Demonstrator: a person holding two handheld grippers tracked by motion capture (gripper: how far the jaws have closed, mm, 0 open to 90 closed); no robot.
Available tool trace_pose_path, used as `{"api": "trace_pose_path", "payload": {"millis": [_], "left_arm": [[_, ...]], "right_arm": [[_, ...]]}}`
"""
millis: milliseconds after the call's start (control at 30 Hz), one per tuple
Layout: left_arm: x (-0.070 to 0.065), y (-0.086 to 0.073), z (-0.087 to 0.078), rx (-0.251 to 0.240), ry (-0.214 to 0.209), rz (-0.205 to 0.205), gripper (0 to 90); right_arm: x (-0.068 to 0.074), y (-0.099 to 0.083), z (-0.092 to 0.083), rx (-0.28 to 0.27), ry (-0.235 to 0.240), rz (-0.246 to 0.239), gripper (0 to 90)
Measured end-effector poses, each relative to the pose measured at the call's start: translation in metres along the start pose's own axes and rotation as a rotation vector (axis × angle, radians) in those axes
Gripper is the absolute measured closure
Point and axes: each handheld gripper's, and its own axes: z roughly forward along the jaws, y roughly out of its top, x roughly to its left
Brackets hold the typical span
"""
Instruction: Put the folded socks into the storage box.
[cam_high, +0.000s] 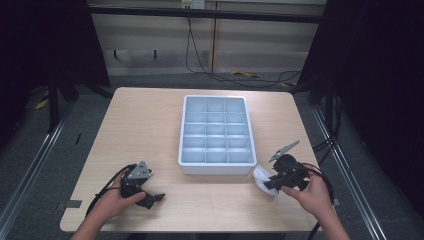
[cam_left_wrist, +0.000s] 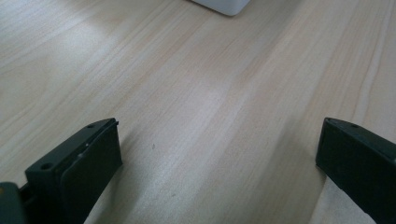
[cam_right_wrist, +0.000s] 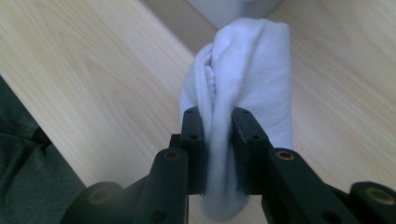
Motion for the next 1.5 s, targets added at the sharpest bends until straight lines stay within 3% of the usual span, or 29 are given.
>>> {"api": "trace_pose_path", "payload": {"millis": [367, 833, 1300, 1500], "left_arm": [[0.000, 0.000, 0.001, -0.002, -0.001, -0.006, 0.0], [0.000, 0.000, 0.001, -0.003, -0.001, -0.006, 0.0], [0.000, 0.000, 0.001, -0.007, -0.004, -0.007, 0.0], [0.000, 0.000, 0.001, -0.007, -0.003, -0.008, 0.0]], "right_arm": [[-0.006, 0.018, -0.025, 0.003, -0.007, -0.020, 75.8], [-0.008, 0.033, -0.040, 0.005, -0.019, -0.041, 76.3], [-0.013, 0.050, -0.064, -0.046, -0.027, -0.039, 76.4], [-0.011, 0.067, -0.071, -0.042, -0.040, -0.070, 76.4]]}}
